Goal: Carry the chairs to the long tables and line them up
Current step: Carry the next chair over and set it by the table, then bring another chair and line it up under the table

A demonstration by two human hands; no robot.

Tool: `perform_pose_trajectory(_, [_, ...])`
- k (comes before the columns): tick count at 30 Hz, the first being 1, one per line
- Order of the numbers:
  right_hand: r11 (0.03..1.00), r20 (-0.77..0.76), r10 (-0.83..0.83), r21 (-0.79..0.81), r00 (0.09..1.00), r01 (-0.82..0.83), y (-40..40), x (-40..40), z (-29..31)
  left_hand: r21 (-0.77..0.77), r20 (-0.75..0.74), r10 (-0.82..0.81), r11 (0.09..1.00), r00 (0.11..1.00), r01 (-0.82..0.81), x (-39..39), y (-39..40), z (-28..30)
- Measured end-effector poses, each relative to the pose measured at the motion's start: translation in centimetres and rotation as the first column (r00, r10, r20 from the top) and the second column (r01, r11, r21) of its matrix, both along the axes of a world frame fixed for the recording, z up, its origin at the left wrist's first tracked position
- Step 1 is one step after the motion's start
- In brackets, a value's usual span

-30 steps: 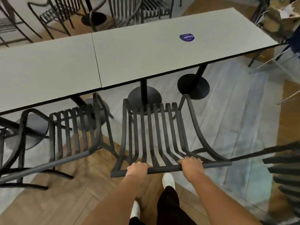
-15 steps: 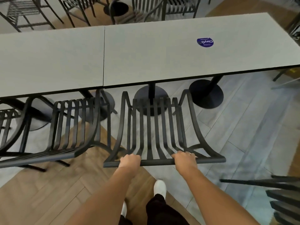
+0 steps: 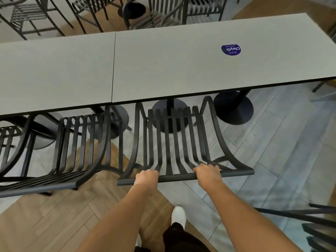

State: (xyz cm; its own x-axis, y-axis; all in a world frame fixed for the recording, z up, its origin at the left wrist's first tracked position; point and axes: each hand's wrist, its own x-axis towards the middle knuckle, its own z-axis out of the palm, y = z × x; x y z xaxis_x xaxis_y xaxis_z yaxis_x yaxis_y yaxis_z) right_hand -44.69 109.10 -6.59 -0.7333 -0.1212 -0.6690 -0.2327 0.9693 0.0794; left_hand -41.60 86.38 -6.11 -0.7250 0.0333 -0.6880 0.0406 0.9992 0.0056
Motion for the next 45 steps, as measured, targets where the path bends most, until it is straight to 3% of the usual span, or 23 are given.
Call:
perform_pose_trajectory(8, [0.986, 0.071, -0.090, -0.136, 0.993, 0.099, 0.6, -0.9, 1.0, 0.179, 0.070, 0.130, 0.974, 0.989, -0.141, -0.9, -0.2, 0.5])
perform_pose_trajectory(13, [0.920, 0.072, -0.259, -0.286, 0.963, 0.268, 0.8, 0.1, 2.8, 0.311, 0.106, 0.078, 0.944, 0.991, -0.107, -1.7, 0.1, 1.7])
perform_pose_trajectory(17, [0.724, 0.112, -0.533, -0.452, 0.839, 0.521, 0.9, 1.9, 4.6, 0.377, 0.027, -0.009, 0.926, 1.000, -0.002, -2.0, 1.3, 3.6])
perform_pose_trajectory(20, [0.612, 0.055, -0.667, -0.528, 0.743, 0.589, 1.1, 3.2, 5.6, 0.386, -0.059, -0.148, 0.909, 0.987, 0.159, -2.6, 2.8, 5.3])
perform_pose_trajectory(23, [0.561, -0.042, -0.747, -0.575, 0.664, 0.595, 1.9, 4.7, 6.3, 0.390, -0.121, -0.241, 0.880, 0.963, 0.270, -3.0, 4.5, 6.5])
perform_pose_trajectory(31, [0.460, -0.059, -0.863, -0.501, 0.501, 0.733, 5.3, 12.6, 6.1, 0.402, -0.154, -0.474, 0.771, 0.867, 0.493, -1.3, 9.7, 7.6])
perform_pose_trajectory(38, [0.261, -0.036, -0.961, -0.436, 0.273, 0.861, 10.8, 22.3, 5.5, 0.342, -0.126, -0.704, 0.630, 0.699, 0.697, 2.5, 16.9, 7.2])
perform_pose_trajectory(45, [0.117, -0.069, -0.993, -0.396, 0.098, 0.911, 19.3, 31.4, 6.0, 0.371, -0.191, -0.809, 0.465, 0.556, 0.804, 7.8, 28.6, 7.0])
